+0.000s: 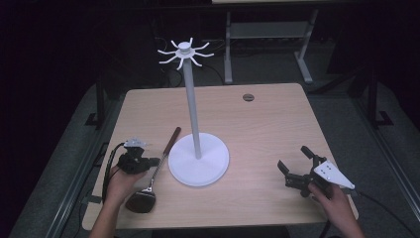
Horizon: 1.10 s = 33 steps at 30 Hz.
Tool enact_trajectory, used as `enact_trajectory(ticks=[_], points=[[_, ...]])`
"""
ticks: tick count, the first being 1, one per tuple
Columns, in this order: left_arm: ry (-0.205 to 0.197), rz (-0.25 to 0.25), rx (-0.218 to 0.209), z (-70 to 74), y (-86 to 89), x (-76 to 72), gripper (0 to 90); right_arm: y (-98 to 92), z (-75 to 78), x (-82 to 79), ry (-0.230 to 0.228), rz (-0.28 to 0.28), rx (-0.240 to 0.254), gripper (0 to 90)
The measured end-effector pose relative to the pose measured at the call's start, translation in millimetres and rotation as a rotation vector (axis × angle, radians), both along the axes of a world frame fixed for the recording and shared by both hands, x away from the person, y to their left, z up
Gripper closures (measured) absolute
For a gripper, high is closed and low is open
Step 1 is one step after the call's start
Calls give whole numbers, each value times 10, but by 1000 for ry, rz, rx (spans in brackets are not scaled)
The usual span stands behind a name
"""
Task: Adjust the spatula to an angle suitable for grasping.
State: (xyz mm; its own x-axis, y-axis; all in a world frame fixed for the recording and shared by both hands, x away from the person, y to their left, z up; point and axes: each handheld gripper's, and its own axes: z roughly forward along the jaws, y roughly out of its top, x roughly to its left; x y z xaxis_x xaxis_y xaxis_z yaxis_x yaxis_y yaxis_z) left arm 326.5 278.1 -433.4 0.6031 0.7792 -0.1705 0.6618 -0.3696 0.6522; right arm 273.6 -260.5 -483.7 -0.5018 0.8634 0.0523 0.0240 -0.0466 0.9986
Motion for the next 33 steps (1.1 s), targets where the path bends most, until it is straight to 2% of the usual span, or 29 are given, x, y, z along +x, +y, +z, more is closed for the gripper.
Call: enact_trajectory(ticks=[5, 7, 8, 12, 23, 27, 33], points=[[31, -21, 9, -76, -62, -176, 897, 3, 0, -1, 0, -1, 0, 1], [51, -36, 45, -112, -70, -168, 897, 2, 0, -1, 0, -2, -1, 0], [49, -25, 38, -128, -82, -161, 897, 3, 0, -2, 1, -2, -1, 0], [68, -34, 60, -164, -63, -134, 897, 3, 0, -2, 1, -2, -2, 0], [58, -34, 105, -160, -27, -110, 897, 2, 0, -1, -1, -2, -2, 0], [55, -17, 113, -160, 19, -98, 897, 1, 0, -1, 0, -2, -1, 0], [49, 8, 153, -167, 94, -75, 897, 2, 0, -1, 0, -2, 0, 0]])
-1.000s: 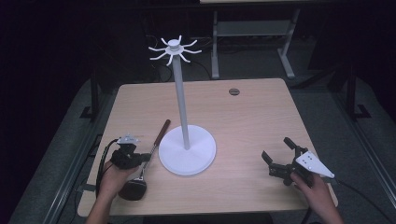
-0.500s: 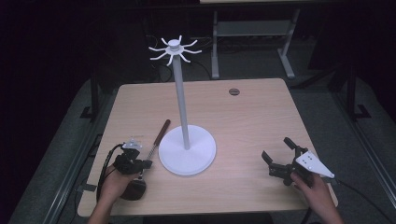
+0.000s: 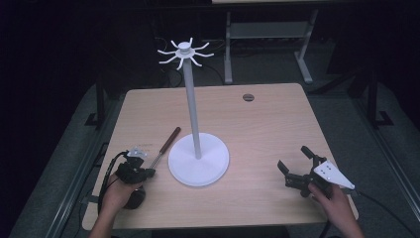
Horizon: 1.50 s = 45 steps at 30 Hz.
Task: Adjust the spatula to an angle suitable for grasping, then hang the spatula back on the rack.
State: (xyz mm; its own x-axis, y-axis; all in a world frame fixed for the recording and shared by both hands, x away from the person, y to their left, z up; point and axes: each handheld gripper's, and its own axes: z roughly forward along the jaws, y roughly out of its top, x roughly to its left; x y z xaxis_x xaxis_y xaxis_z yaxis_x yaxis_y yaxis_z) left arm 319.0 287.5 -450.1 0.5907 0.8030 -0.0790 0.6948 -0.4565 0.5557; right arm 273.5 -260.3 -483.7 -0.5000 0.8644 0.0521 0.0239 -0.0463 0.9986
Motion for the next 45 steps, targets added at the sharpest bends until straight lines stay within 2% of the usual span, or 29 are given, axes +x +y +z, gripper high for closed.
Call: enact_trajectory(ticks=[21, 28, 32, 35, 39, 42, 45], points=[[-45, 92, 56, 8, 310, 92, 897, 0, 0, 0, 0, 0, -1, 0], [-45, 103, 43, 5, 350, 99, 897, -1, 0, 1, -1, 0, -1, 0], [-53, 95, 22, 57, 349, 91, 892, 0, 0, -1, 0, 1, -1, 0], [-51, 85, -1, 127, 335, 100, 839, 1, 0, 0, 0, 1, 1, 0], [-51, 57, -5, 219, 300, 165, 762, -2, 0, 1, 1, 0, 1, 0], [-36, 37, -7, 278, 284, 238, 686, -1, 0, 1, 0, 0, 0, 0], [-23, 14, 14, 340, 256, 331, 611, -3, 0, 2, 1, -1, 2, 0]])
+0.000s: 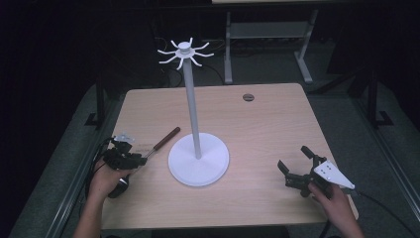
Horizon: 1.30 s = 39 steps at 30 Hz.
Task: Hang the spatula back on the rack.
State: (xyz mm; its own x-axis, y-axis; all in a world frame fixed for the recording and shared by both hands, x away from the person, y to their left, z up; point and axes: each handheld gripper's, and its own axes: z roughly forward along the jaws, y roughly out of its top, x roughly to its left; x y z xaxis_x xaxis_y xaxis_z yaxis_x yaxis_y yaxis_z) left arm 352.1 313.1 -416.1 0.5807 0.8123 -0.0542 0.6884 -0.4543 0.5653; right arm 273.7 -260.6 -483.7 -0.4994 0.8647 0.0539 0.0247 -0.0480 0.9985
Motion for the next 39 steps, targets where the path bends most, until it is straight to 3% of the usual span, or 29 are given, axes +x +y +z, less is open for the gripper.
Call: enact_trajectory(ticks=[9, 16, 26, 34, 36, 39], points=[[36, -27, 27, 128, -109, 294, 550, 1, 0, 0, 0, 0, -1, 0], [89, -65, 86, 149, -222, 530, 550, 0, 0, 0, -1, -1, -1, 0], [159, -112, 168, 112, -408, 803, 547, 0, 0, 0, 0, -1, 0, 0], [212, -141, 197, 0, -534, 982, 545, 0, 0, 0, 0, 0, 0, 1], [230, -170, 239, -42, -554, 1019, 545, 0, 0, 0, 0, 0, 0, 0], [232, -194, 251, -85, -578, 1051, 543, -1, 0, 0, 0, 0, 1, 0]])
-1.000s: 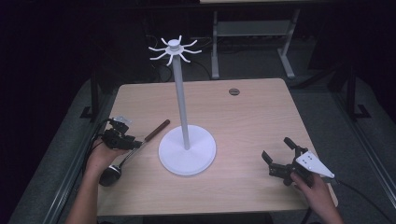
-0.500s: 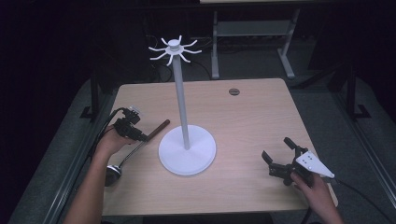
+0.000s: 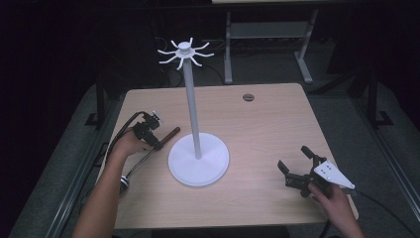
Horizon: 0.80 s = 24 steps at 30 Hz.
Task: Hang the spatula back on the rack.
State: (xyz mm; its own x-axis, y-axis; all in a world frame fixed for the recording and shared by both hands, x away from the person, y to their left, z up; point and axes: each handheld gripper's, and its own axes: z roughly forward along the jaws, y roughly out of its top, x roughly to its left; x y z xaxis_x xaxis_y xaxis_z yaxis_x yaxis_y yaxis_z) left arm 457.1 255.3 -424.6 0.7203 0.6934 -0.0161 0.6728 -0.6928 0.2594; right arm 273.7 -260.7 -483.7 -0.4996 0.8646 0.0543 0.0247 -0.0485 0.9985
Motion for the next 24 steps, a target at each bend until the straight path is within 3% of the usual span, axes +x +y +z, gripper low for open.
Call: enact_trajectory(ticks=[10, 24], points=[[20, 0, 34, -99, -43, 32, 563, 0, 0, 0, 0, 1, 0, 0], [31, 19, 51, -88, -53, 24, 710, 2, 0, -1, -1, 1, -1, 0]])
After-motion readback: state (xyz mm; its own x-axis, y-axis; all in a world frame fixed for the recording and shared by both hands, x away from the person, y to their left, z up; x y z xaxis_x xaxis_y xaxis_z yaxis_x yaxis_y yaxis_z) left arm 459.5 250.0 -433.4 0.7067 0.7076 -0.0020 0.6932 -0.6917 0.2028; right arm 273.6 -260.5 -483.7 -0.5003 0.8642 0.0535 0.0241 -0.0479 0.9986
